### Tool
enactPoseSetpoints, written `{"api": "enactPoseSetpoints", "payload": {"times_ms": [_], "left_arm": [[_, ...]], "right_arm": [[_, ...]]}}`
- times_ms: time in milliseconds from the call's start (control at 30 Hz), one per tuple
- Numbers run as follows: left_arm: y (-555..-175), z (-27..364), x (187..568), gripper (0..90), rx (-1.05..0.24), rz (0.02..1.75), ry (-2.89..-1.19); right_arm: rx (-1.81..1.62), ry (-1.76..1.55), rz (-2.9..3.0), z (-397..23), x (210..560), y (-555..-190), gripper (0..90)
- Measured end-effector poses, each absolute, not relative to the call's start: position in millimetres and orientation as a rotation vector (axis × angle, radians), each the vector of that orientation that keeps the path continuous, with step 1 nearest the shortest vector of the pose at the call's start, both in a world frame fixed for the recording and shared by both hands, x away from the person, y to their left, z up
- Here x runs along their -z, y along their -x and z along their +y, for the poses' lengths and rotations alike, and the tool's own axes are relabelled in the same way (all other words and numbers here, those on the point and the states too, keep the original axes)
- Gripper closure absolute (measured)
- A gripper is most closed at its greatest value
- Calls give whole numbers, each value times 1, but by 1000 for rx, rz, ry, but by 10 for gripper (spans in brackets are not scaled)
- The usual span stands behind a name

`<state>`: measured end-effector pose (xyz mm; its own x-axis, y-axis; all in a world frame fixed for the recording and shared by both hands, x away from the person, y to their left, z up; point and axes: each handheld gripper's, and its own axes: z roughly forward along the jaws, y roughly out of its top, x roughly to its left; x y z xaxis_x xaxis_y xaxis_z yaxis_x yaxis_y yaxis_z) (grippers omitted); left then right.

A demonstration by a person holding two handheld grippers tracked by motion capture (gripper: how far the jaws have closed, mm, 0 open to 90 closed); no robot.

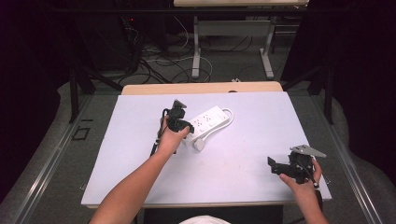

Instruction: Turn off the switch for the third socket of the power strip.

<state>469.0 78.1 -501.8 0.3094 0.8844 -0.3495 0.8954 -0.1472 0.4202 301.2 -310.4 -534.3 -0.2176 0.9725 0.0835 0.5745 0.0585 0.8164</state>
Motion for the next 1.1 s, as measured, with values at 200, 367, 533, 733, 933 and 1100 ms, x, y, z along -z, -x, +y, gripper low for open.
{"api": "enactPoseSetpoints", "payload": {"times_ms": [200,367,533,733,933,1100], "left_arm": [[-471,80,505,771,48,1613,-1993],[-473,81,508,791,63,1628,-1992],[-473,80,510,820,70,1633,-2000],[-474,79,511,847,72,1638,-2001],[-474,79,512,849,74,1633,-2011],[-474,77,514,850,72,1640,-2007]], "right_arm": [[-1035,-1530,1857,-311,534,-301,19],[-1037,-1532,1858,-311,535,-302,20],[-1035,-1526,1863,-311,535,-302,21],[-1034,-1523,1866,-311,535,-302,23],[-1034,-1524,1869,-311,535,-302,23],[-1034,-1528,1871,-310,535,-302,24]]}}
